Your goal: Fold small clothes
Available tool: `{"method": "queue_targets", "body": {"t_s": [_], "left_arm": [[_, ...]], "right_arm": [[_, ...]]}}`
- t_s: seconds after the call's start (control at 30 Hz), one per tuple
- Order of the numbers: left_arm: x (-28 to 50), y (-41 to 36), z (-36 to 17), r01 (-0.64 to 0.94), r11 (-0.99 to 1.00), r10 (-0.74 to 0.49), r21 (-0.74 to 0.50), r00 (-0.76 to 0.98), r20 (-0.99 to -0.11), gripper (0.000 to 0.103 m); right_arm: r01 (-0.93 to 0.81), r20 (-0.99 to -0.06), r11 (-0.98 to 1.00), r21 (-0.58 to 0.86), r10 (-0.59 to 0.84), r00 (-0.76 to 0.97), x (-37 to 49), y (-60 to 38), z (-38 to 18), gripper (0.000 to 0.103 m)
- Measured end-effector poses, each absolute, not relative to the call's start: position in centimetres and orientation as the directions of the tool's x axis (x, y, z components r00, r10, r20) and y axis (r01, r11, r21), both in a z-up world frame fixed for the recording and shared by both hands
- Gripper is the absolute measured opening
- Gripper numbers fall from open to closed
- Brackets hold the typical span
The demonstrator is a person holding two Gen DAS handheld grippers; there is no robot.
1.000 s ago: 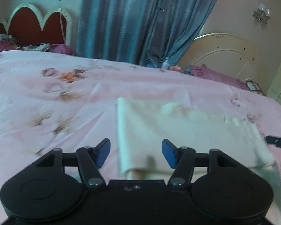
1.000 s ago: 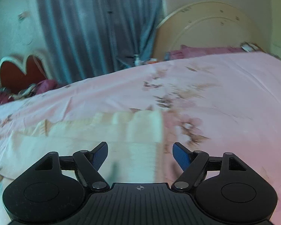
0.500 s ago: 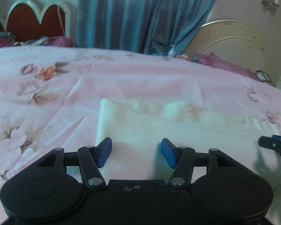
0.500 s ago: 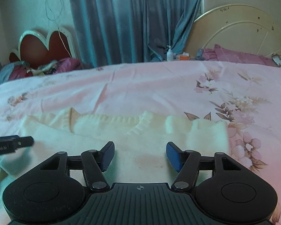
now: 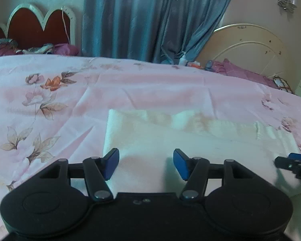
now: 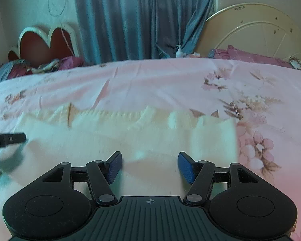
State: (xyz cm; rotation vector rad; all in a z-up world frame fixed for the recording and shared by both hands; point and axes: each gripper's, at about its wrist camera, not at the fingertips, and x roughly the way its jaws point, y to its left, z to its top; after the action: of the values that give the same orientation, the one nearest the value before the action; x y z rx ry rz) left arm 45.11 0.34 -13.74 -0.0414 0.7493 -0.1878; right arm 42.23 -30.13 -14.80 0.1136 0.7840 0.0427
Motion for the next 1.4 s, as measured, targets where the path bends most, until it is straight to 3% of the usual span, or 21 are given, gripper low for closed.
{"method": "queue_targets", "body": {"t_s": [0.3,0.47,0.67,1.4], "left_arm": [[42.2,-0.3,-14.1,0.213,0.974,-0.205,-0.073,0.703,-0.681,0.06],[42.0,-0.3,-15.3,0.212,0.977,-0.172,-0.03,0.691,-0.702,0.064],[41.9,0.1,-15.3,0.221,0.975,-0.178,-0.029,0.69,-0.702,0.064],[38.3,-2.4,-11.4,0.215,0.976,-0.168,-0.015,0.716,-0.678,0.067]], "right_arm": [[0.003,-0.675,0.993,0.114,0.076,0.734,40.3,-30.6,-13.4,0.062],[-0.04,-0.722,0.999,0.032,0.05,0.69,39.4,-29.9,-15.2,0.062],[0.001,-0.717,1.0,0.014,0.009,0.697,38.3,-32.1,-15.4,0.062],[-0.041,-0.686,0.989,0.138,0.126,0.717,34.8,-31.9,-12.7,0.062]]}}
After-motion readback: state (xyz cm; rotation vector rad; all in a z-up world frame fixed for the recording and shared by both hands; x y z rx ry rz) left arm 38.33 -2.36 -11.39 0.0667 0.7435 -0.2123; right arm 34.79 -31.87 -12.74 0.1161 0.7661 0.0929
